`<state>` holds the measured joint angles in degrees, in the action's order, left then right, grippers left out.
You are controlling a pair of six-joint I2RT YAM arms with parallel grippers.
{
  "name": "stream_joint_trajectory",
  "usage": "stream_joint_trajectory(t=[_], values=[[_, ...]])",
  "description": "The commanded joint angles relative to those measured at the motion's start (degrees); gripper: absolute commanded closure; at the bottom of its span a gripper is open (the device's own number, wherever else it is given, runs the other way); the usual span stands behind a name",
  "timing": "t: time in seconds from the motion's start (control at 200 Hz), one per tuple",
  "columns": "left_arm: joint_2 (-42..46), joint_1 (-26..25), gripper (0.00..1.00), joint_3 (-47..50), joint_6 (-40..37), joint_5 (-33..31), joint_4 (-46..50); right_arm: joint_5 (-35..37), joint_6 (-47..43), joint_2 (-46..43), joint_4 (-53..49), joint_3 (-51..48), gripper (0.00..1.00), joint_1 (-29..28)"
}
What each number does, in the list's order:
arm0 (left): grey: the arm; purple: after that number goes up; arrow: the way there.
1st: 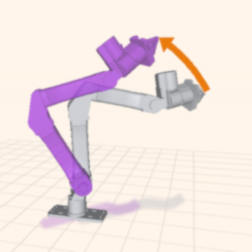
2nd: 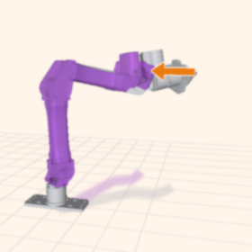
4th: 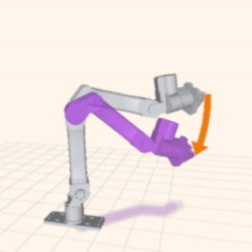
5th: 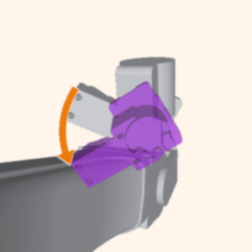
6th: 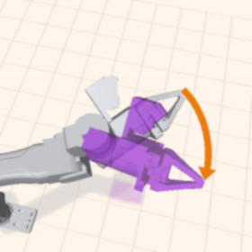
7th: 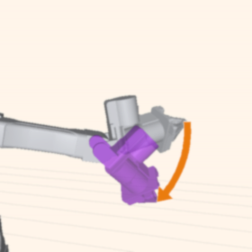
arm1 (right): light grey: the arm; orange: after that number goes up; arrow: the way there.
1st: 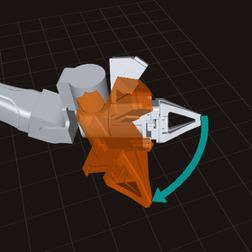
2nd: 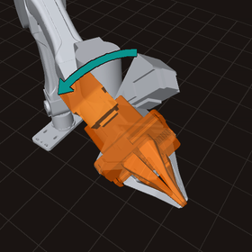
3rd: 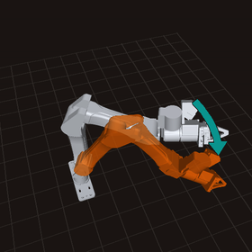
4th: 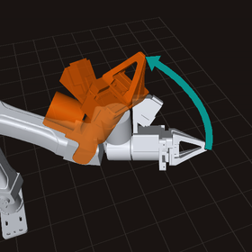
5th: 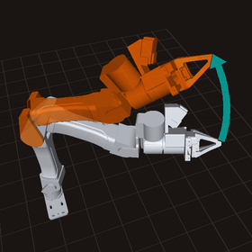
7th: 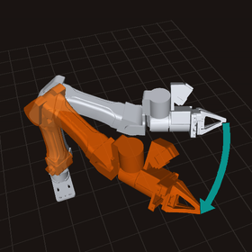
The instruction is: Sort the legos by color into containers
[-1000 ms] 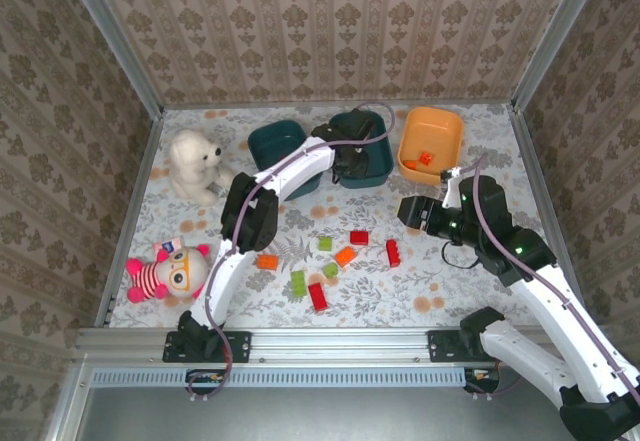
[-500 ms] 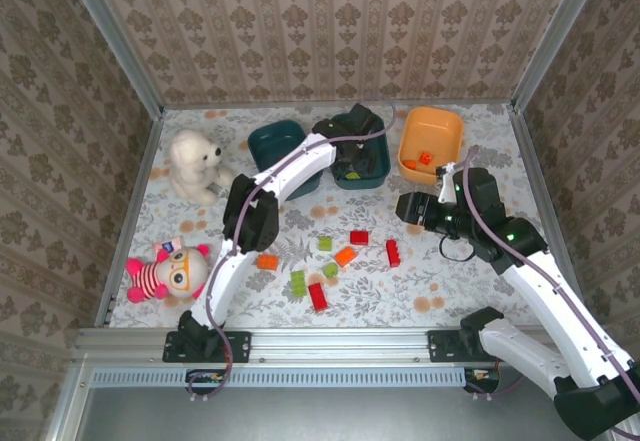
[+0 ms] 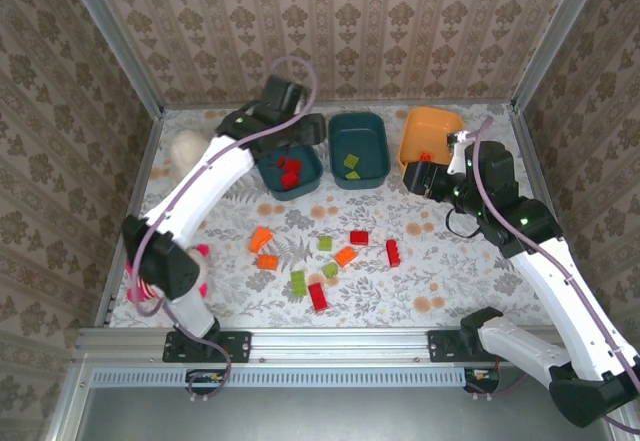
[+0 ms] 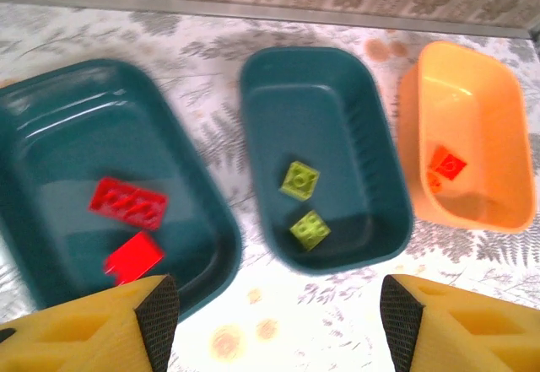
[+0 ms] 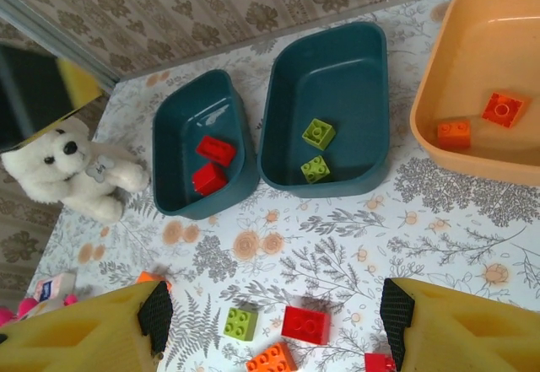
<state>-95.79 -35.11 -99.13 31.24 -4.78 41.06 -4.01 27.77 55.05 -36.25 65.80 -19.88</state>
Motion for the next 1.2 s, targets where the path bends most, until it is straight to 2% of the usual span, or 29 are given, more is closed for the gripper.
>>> stream_joint_trajectory(t=[0.0, 0.155, 0.295, 0.47, 0.55, 0.615, 0.745, 0.975, 1.195], values=[[7.40, 1.82, 0.32, 10.98, 3.61, -1.31, -0.63, 2.20, -3.12, 2.19, 0.45, 1.58, 0.31, -2.85], [22.27, 4.14, 0.32, 26.91, 7.30, -5.31, 2.32, 4.34, -5.13, 9.80, 1.66, 3.40, 0.31, -13.08], [36.32, 5.53, 0.32, 38.74, 13.60, -11.69, 8.80, 4.46, -6.05, 22.10, 5.06, 6.72, 0.31, -24.86], [52.78, 5.93, 0.32, 46.26, 21.56, -18.78, 19.90, 2.35, -0.48, 43.91, -0.23, 22.89, 0.29, -33.18], [57.27, 5.93, 0.32, 46.65, 23.69, -21.72, 24.62, 1.59, 5.89, 53.34, -4.68, 32.07, 0.27, -34.35], [59.74, 6.02, 0.33, 46.36, 24.76, -23.74, 27.57, -2.40, 12.65, 60.54, -7.88, 38.88, 0.29, -34.31], [63.47, 6.02, 0.32, 46.27, 24.59, -24.43, 29.50, -6.33, 23.34, 70.70, -11.26, 47.94, 0.31, -34.85], [67.76, 6.02, 0.33, 46.57, 23.39, -22.43, 30.56, -6.93, 34.74, 80.99, -14.72, 58.27, 0.31, -35.92], [69.48, 6.02, 0.32, 45.51, 22.12, -21.33, 33.27, -6.20, 41.64, 86.59, -15.44, 62.50, 0.32, -36.88]])
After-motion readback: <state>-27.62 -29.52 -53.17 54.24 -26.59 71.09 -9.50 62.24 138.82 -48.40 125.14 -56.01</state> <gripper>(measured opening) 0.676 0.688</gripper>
